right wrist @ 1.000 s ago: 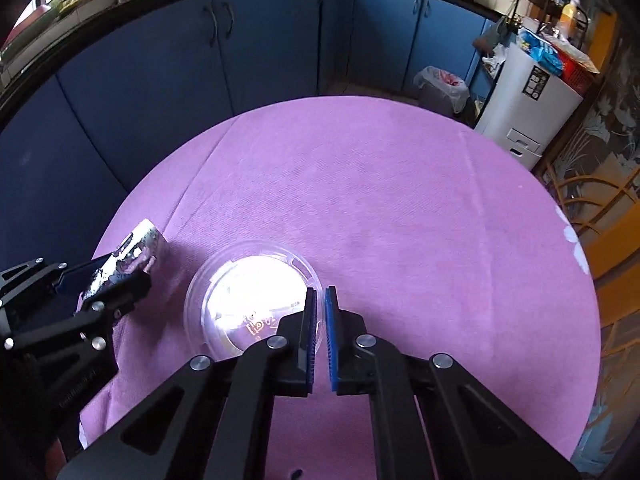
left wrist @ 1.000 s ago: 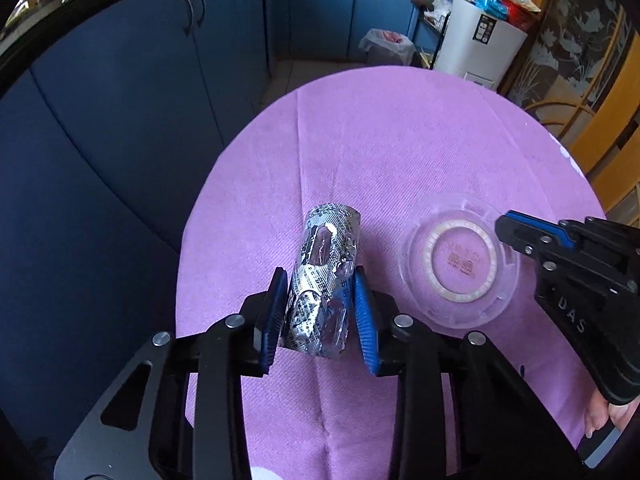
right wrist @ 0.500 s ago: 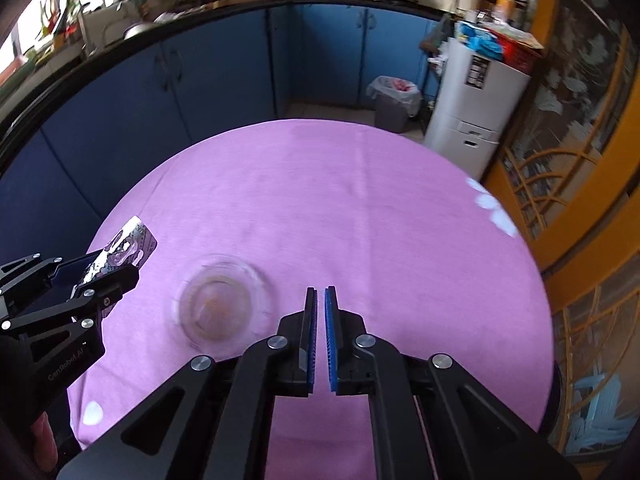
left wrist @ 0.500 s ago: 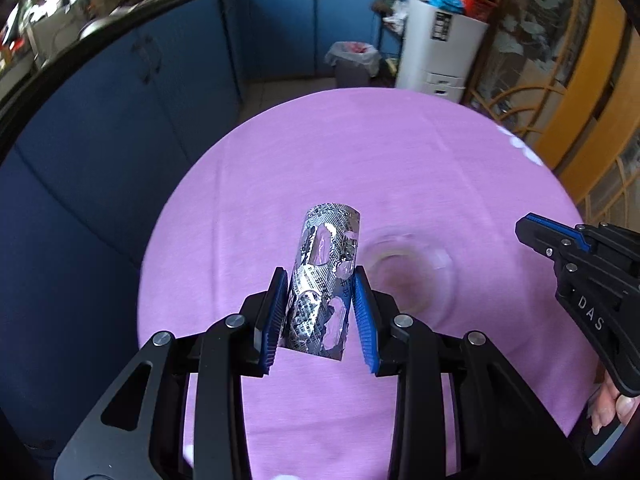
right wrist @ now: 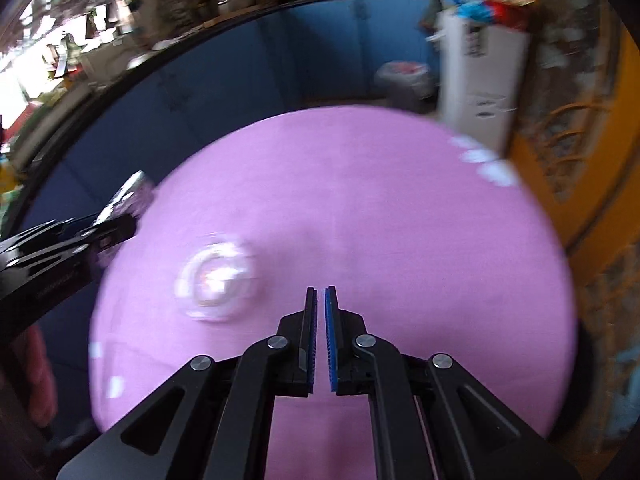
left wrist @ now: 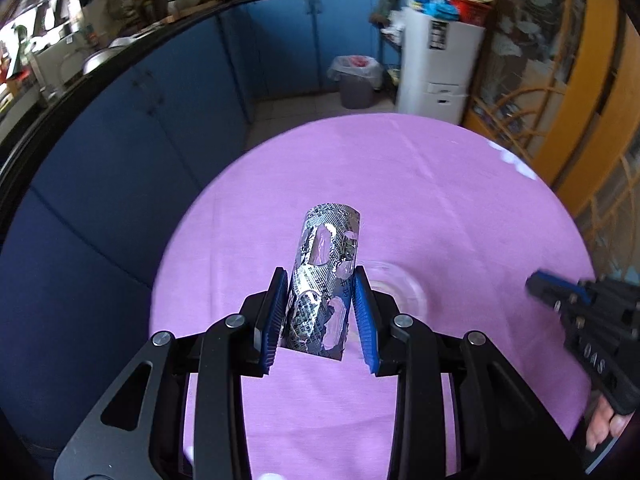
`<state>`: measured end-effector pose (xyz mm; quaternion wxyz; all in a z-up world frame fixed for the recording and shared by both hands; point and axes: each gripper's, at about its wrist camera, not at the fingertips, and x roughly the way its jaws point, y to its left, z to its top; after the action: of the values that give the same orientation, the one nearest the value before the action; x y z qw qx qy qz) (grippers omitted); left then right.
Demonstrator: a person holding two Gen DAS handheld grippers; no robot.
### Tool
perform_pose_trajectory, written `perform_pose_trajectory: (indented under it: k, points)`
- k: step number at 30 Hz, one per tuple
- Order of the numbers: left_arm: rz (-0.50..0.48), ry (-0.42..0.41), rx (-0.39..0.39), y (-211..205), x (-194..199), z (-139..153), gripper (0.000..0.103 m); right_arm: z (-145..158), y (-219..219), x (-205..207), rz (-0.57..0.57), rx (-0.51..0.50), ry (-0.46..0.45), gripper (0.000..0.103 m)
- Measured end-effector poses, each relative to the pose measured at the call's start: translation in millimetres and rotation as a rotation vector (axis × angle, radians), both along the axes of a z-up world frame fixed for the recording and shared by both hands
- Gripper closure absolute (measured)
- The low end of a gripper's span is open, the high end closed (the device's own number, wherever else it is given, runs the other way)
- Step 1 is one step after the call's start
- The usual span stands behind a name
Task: Collect trash
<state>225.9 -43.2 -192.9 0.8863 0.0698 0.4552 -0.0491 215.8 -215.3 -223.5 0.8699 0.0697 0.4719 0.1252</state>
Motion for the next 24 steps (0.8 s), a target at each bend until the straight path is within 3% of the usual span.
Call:
perform_pose_trajectory:
  k: [9,19,20,21,22,24]
  points:
    - [0.131,0.026,-0.026,69,3,-12,0.069,-15,96,26,0.162,-0.116,0.009,0.097]
    - [0.134,0.072,-0.100,97,-3,-37,0.069,-20,120,39,0.125,-0.217,0.018,0.096]
    - [0.128,0.076,-0.106,98,-3,-38,0.069,-20,121,39,0.120,-0.220,0.022,0.071]
    - [0.123,0.078,-0.112,99,-3,-40,0.069,-20,121,39,0.113,-0.224,0.023,0.015]
    - [0.120,0.078,-0.116,100,-4,-40,0.069,-18,120,38,0.107,-0.218,0.009,0.007]
    - [0.116,0.077,-0.129,102,-4,-41,0.069,-12,120,34,0.097,-0.221,-0.023,0.008]
